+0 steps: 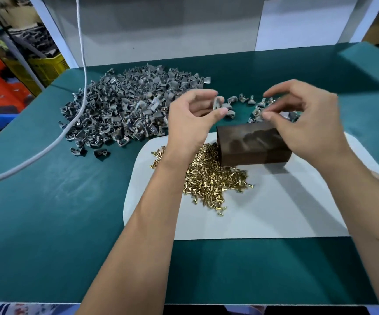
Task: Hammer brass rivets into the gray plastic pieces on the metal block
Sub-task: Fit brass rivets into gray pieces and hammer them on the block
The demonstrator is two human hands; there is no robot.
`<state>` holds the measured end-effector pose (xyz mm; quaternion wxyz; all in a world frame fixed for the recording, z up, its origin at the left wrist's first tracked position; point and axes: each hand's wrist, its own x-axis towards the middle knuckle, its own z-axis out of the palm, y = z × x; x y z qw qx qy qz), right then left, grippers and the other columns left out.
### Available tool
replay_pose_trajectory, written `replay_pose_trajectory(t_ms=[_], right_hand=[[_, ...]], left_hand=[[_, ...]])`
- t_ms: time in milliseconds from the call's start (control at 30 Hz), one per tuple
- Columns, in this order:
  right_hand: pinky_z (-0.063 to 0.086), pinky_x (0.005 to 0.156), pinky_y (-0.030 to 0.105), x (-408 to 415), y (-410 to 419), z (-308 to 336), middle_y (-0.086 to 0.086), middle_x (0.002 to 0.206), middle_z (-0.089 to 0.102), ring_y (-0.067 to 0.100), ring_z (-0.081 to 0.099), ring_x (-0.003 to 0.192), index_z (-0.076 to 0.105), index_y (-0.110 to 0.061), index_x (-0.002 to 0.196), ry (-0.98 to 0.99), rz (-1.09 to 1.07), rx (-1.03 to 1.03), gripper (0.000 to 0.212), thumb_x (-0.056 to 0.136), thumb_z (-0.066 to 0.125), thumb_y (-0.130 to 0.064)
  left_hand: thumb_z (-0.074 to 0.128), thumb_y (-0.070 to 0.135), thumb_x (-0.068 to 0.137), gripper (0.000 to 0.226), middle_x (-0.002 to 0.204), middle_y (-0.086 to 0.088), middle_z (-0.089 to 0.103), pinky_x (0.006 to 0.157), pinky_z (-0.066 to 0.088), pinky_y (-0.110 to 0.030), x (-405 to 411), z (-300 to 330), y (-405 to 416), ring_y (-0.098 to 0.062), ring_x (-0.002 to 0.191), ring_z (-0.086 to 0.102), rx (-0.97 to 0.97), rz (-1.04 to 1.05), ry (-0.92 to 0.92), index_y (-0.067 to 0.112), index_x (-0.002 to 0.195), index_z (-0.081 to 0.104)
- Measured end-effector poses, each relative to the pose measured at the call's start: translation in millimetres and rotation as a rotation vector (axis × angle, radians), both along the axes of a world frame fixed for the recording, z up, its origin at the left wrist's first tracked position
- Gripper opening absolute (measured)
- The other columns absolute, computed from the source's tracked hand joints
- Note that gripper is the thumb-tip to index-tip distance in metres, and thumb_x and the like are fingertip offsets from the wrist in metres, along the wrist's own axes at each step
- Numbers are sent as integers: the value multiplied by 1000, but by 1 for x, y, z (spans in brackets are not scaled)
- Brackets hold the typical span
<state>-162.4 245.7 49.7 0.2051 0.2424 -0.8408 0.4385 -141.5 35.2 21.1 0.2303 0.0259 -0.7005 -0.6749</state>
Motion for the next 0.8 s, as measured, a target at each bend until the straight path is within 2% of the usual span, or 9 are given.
replay_pose_trajectory(t_ms=[100,200,367,533,667,733,800], right_hand=[[54,89,22,5,-2,-7,-11,83,75,5,73,86,68,-19,105,18,14,-61,27,81,77,-11],[55,85,24,6,-5,-11,-14,80,75,5,74,87,66,-22,103,23,24,-88,25,82,78,-16],[56,90,32,7,-8,-13,-16,78,75,5,73,87,66,-22,102,4,37,-99,25,81,78,-18],[56,88,30,9,-9,-14,-17,76,75,4,73,85,66,-25,102,-22,38,-113,26,80,79,-19],[56,82,26,8,-10,-15,-15,76,75,6,73,82,65,-24,101,-29,46,-132,25,80,78,-19],[56,80,25,7,-11,-16,-15,76,75,7,73,81,65,-22,101,-27,49,-143,25,80,78,-18],[55,80,26,7,-11,-18,-15,76,75,8,73,80,63,-21,100,-25,45,-147,25,80,78,-17]], left_hand=[[86,-4,74,32,103,-10,79,92,60,-37,1,-4,10,-24,96,76,-15,-110,21,4,103,75],[86,-6,73,31,98,-10,79,82,63,-39,2,-6,16,-25,87,77,6,-207,34,6,100,75],[91,-2,68,34,91,-10,79,74,61,-29,4,-4,20,-19,80,75,-97,-240,80,9,96,76],[91,-3,66,37,91,-8,79,76,60,-26,5,-3,22,-17,82,76,-148,-242,89,10,97,76],[93,-1,66,51,93,-14,78,81,63,-34,7,-3,24,-23,86,78,-191,-193,93,3,112,73],[93,-1,66,52,93,-15,78,83,64,-38,7,-2,26,-25,87,78,-205,-174,97,1,113,72],[93,-2,67,48,91,-13,78,81,64,-36,8,-2,27,-23,85,78,-233,-170,103,1,110,72]])
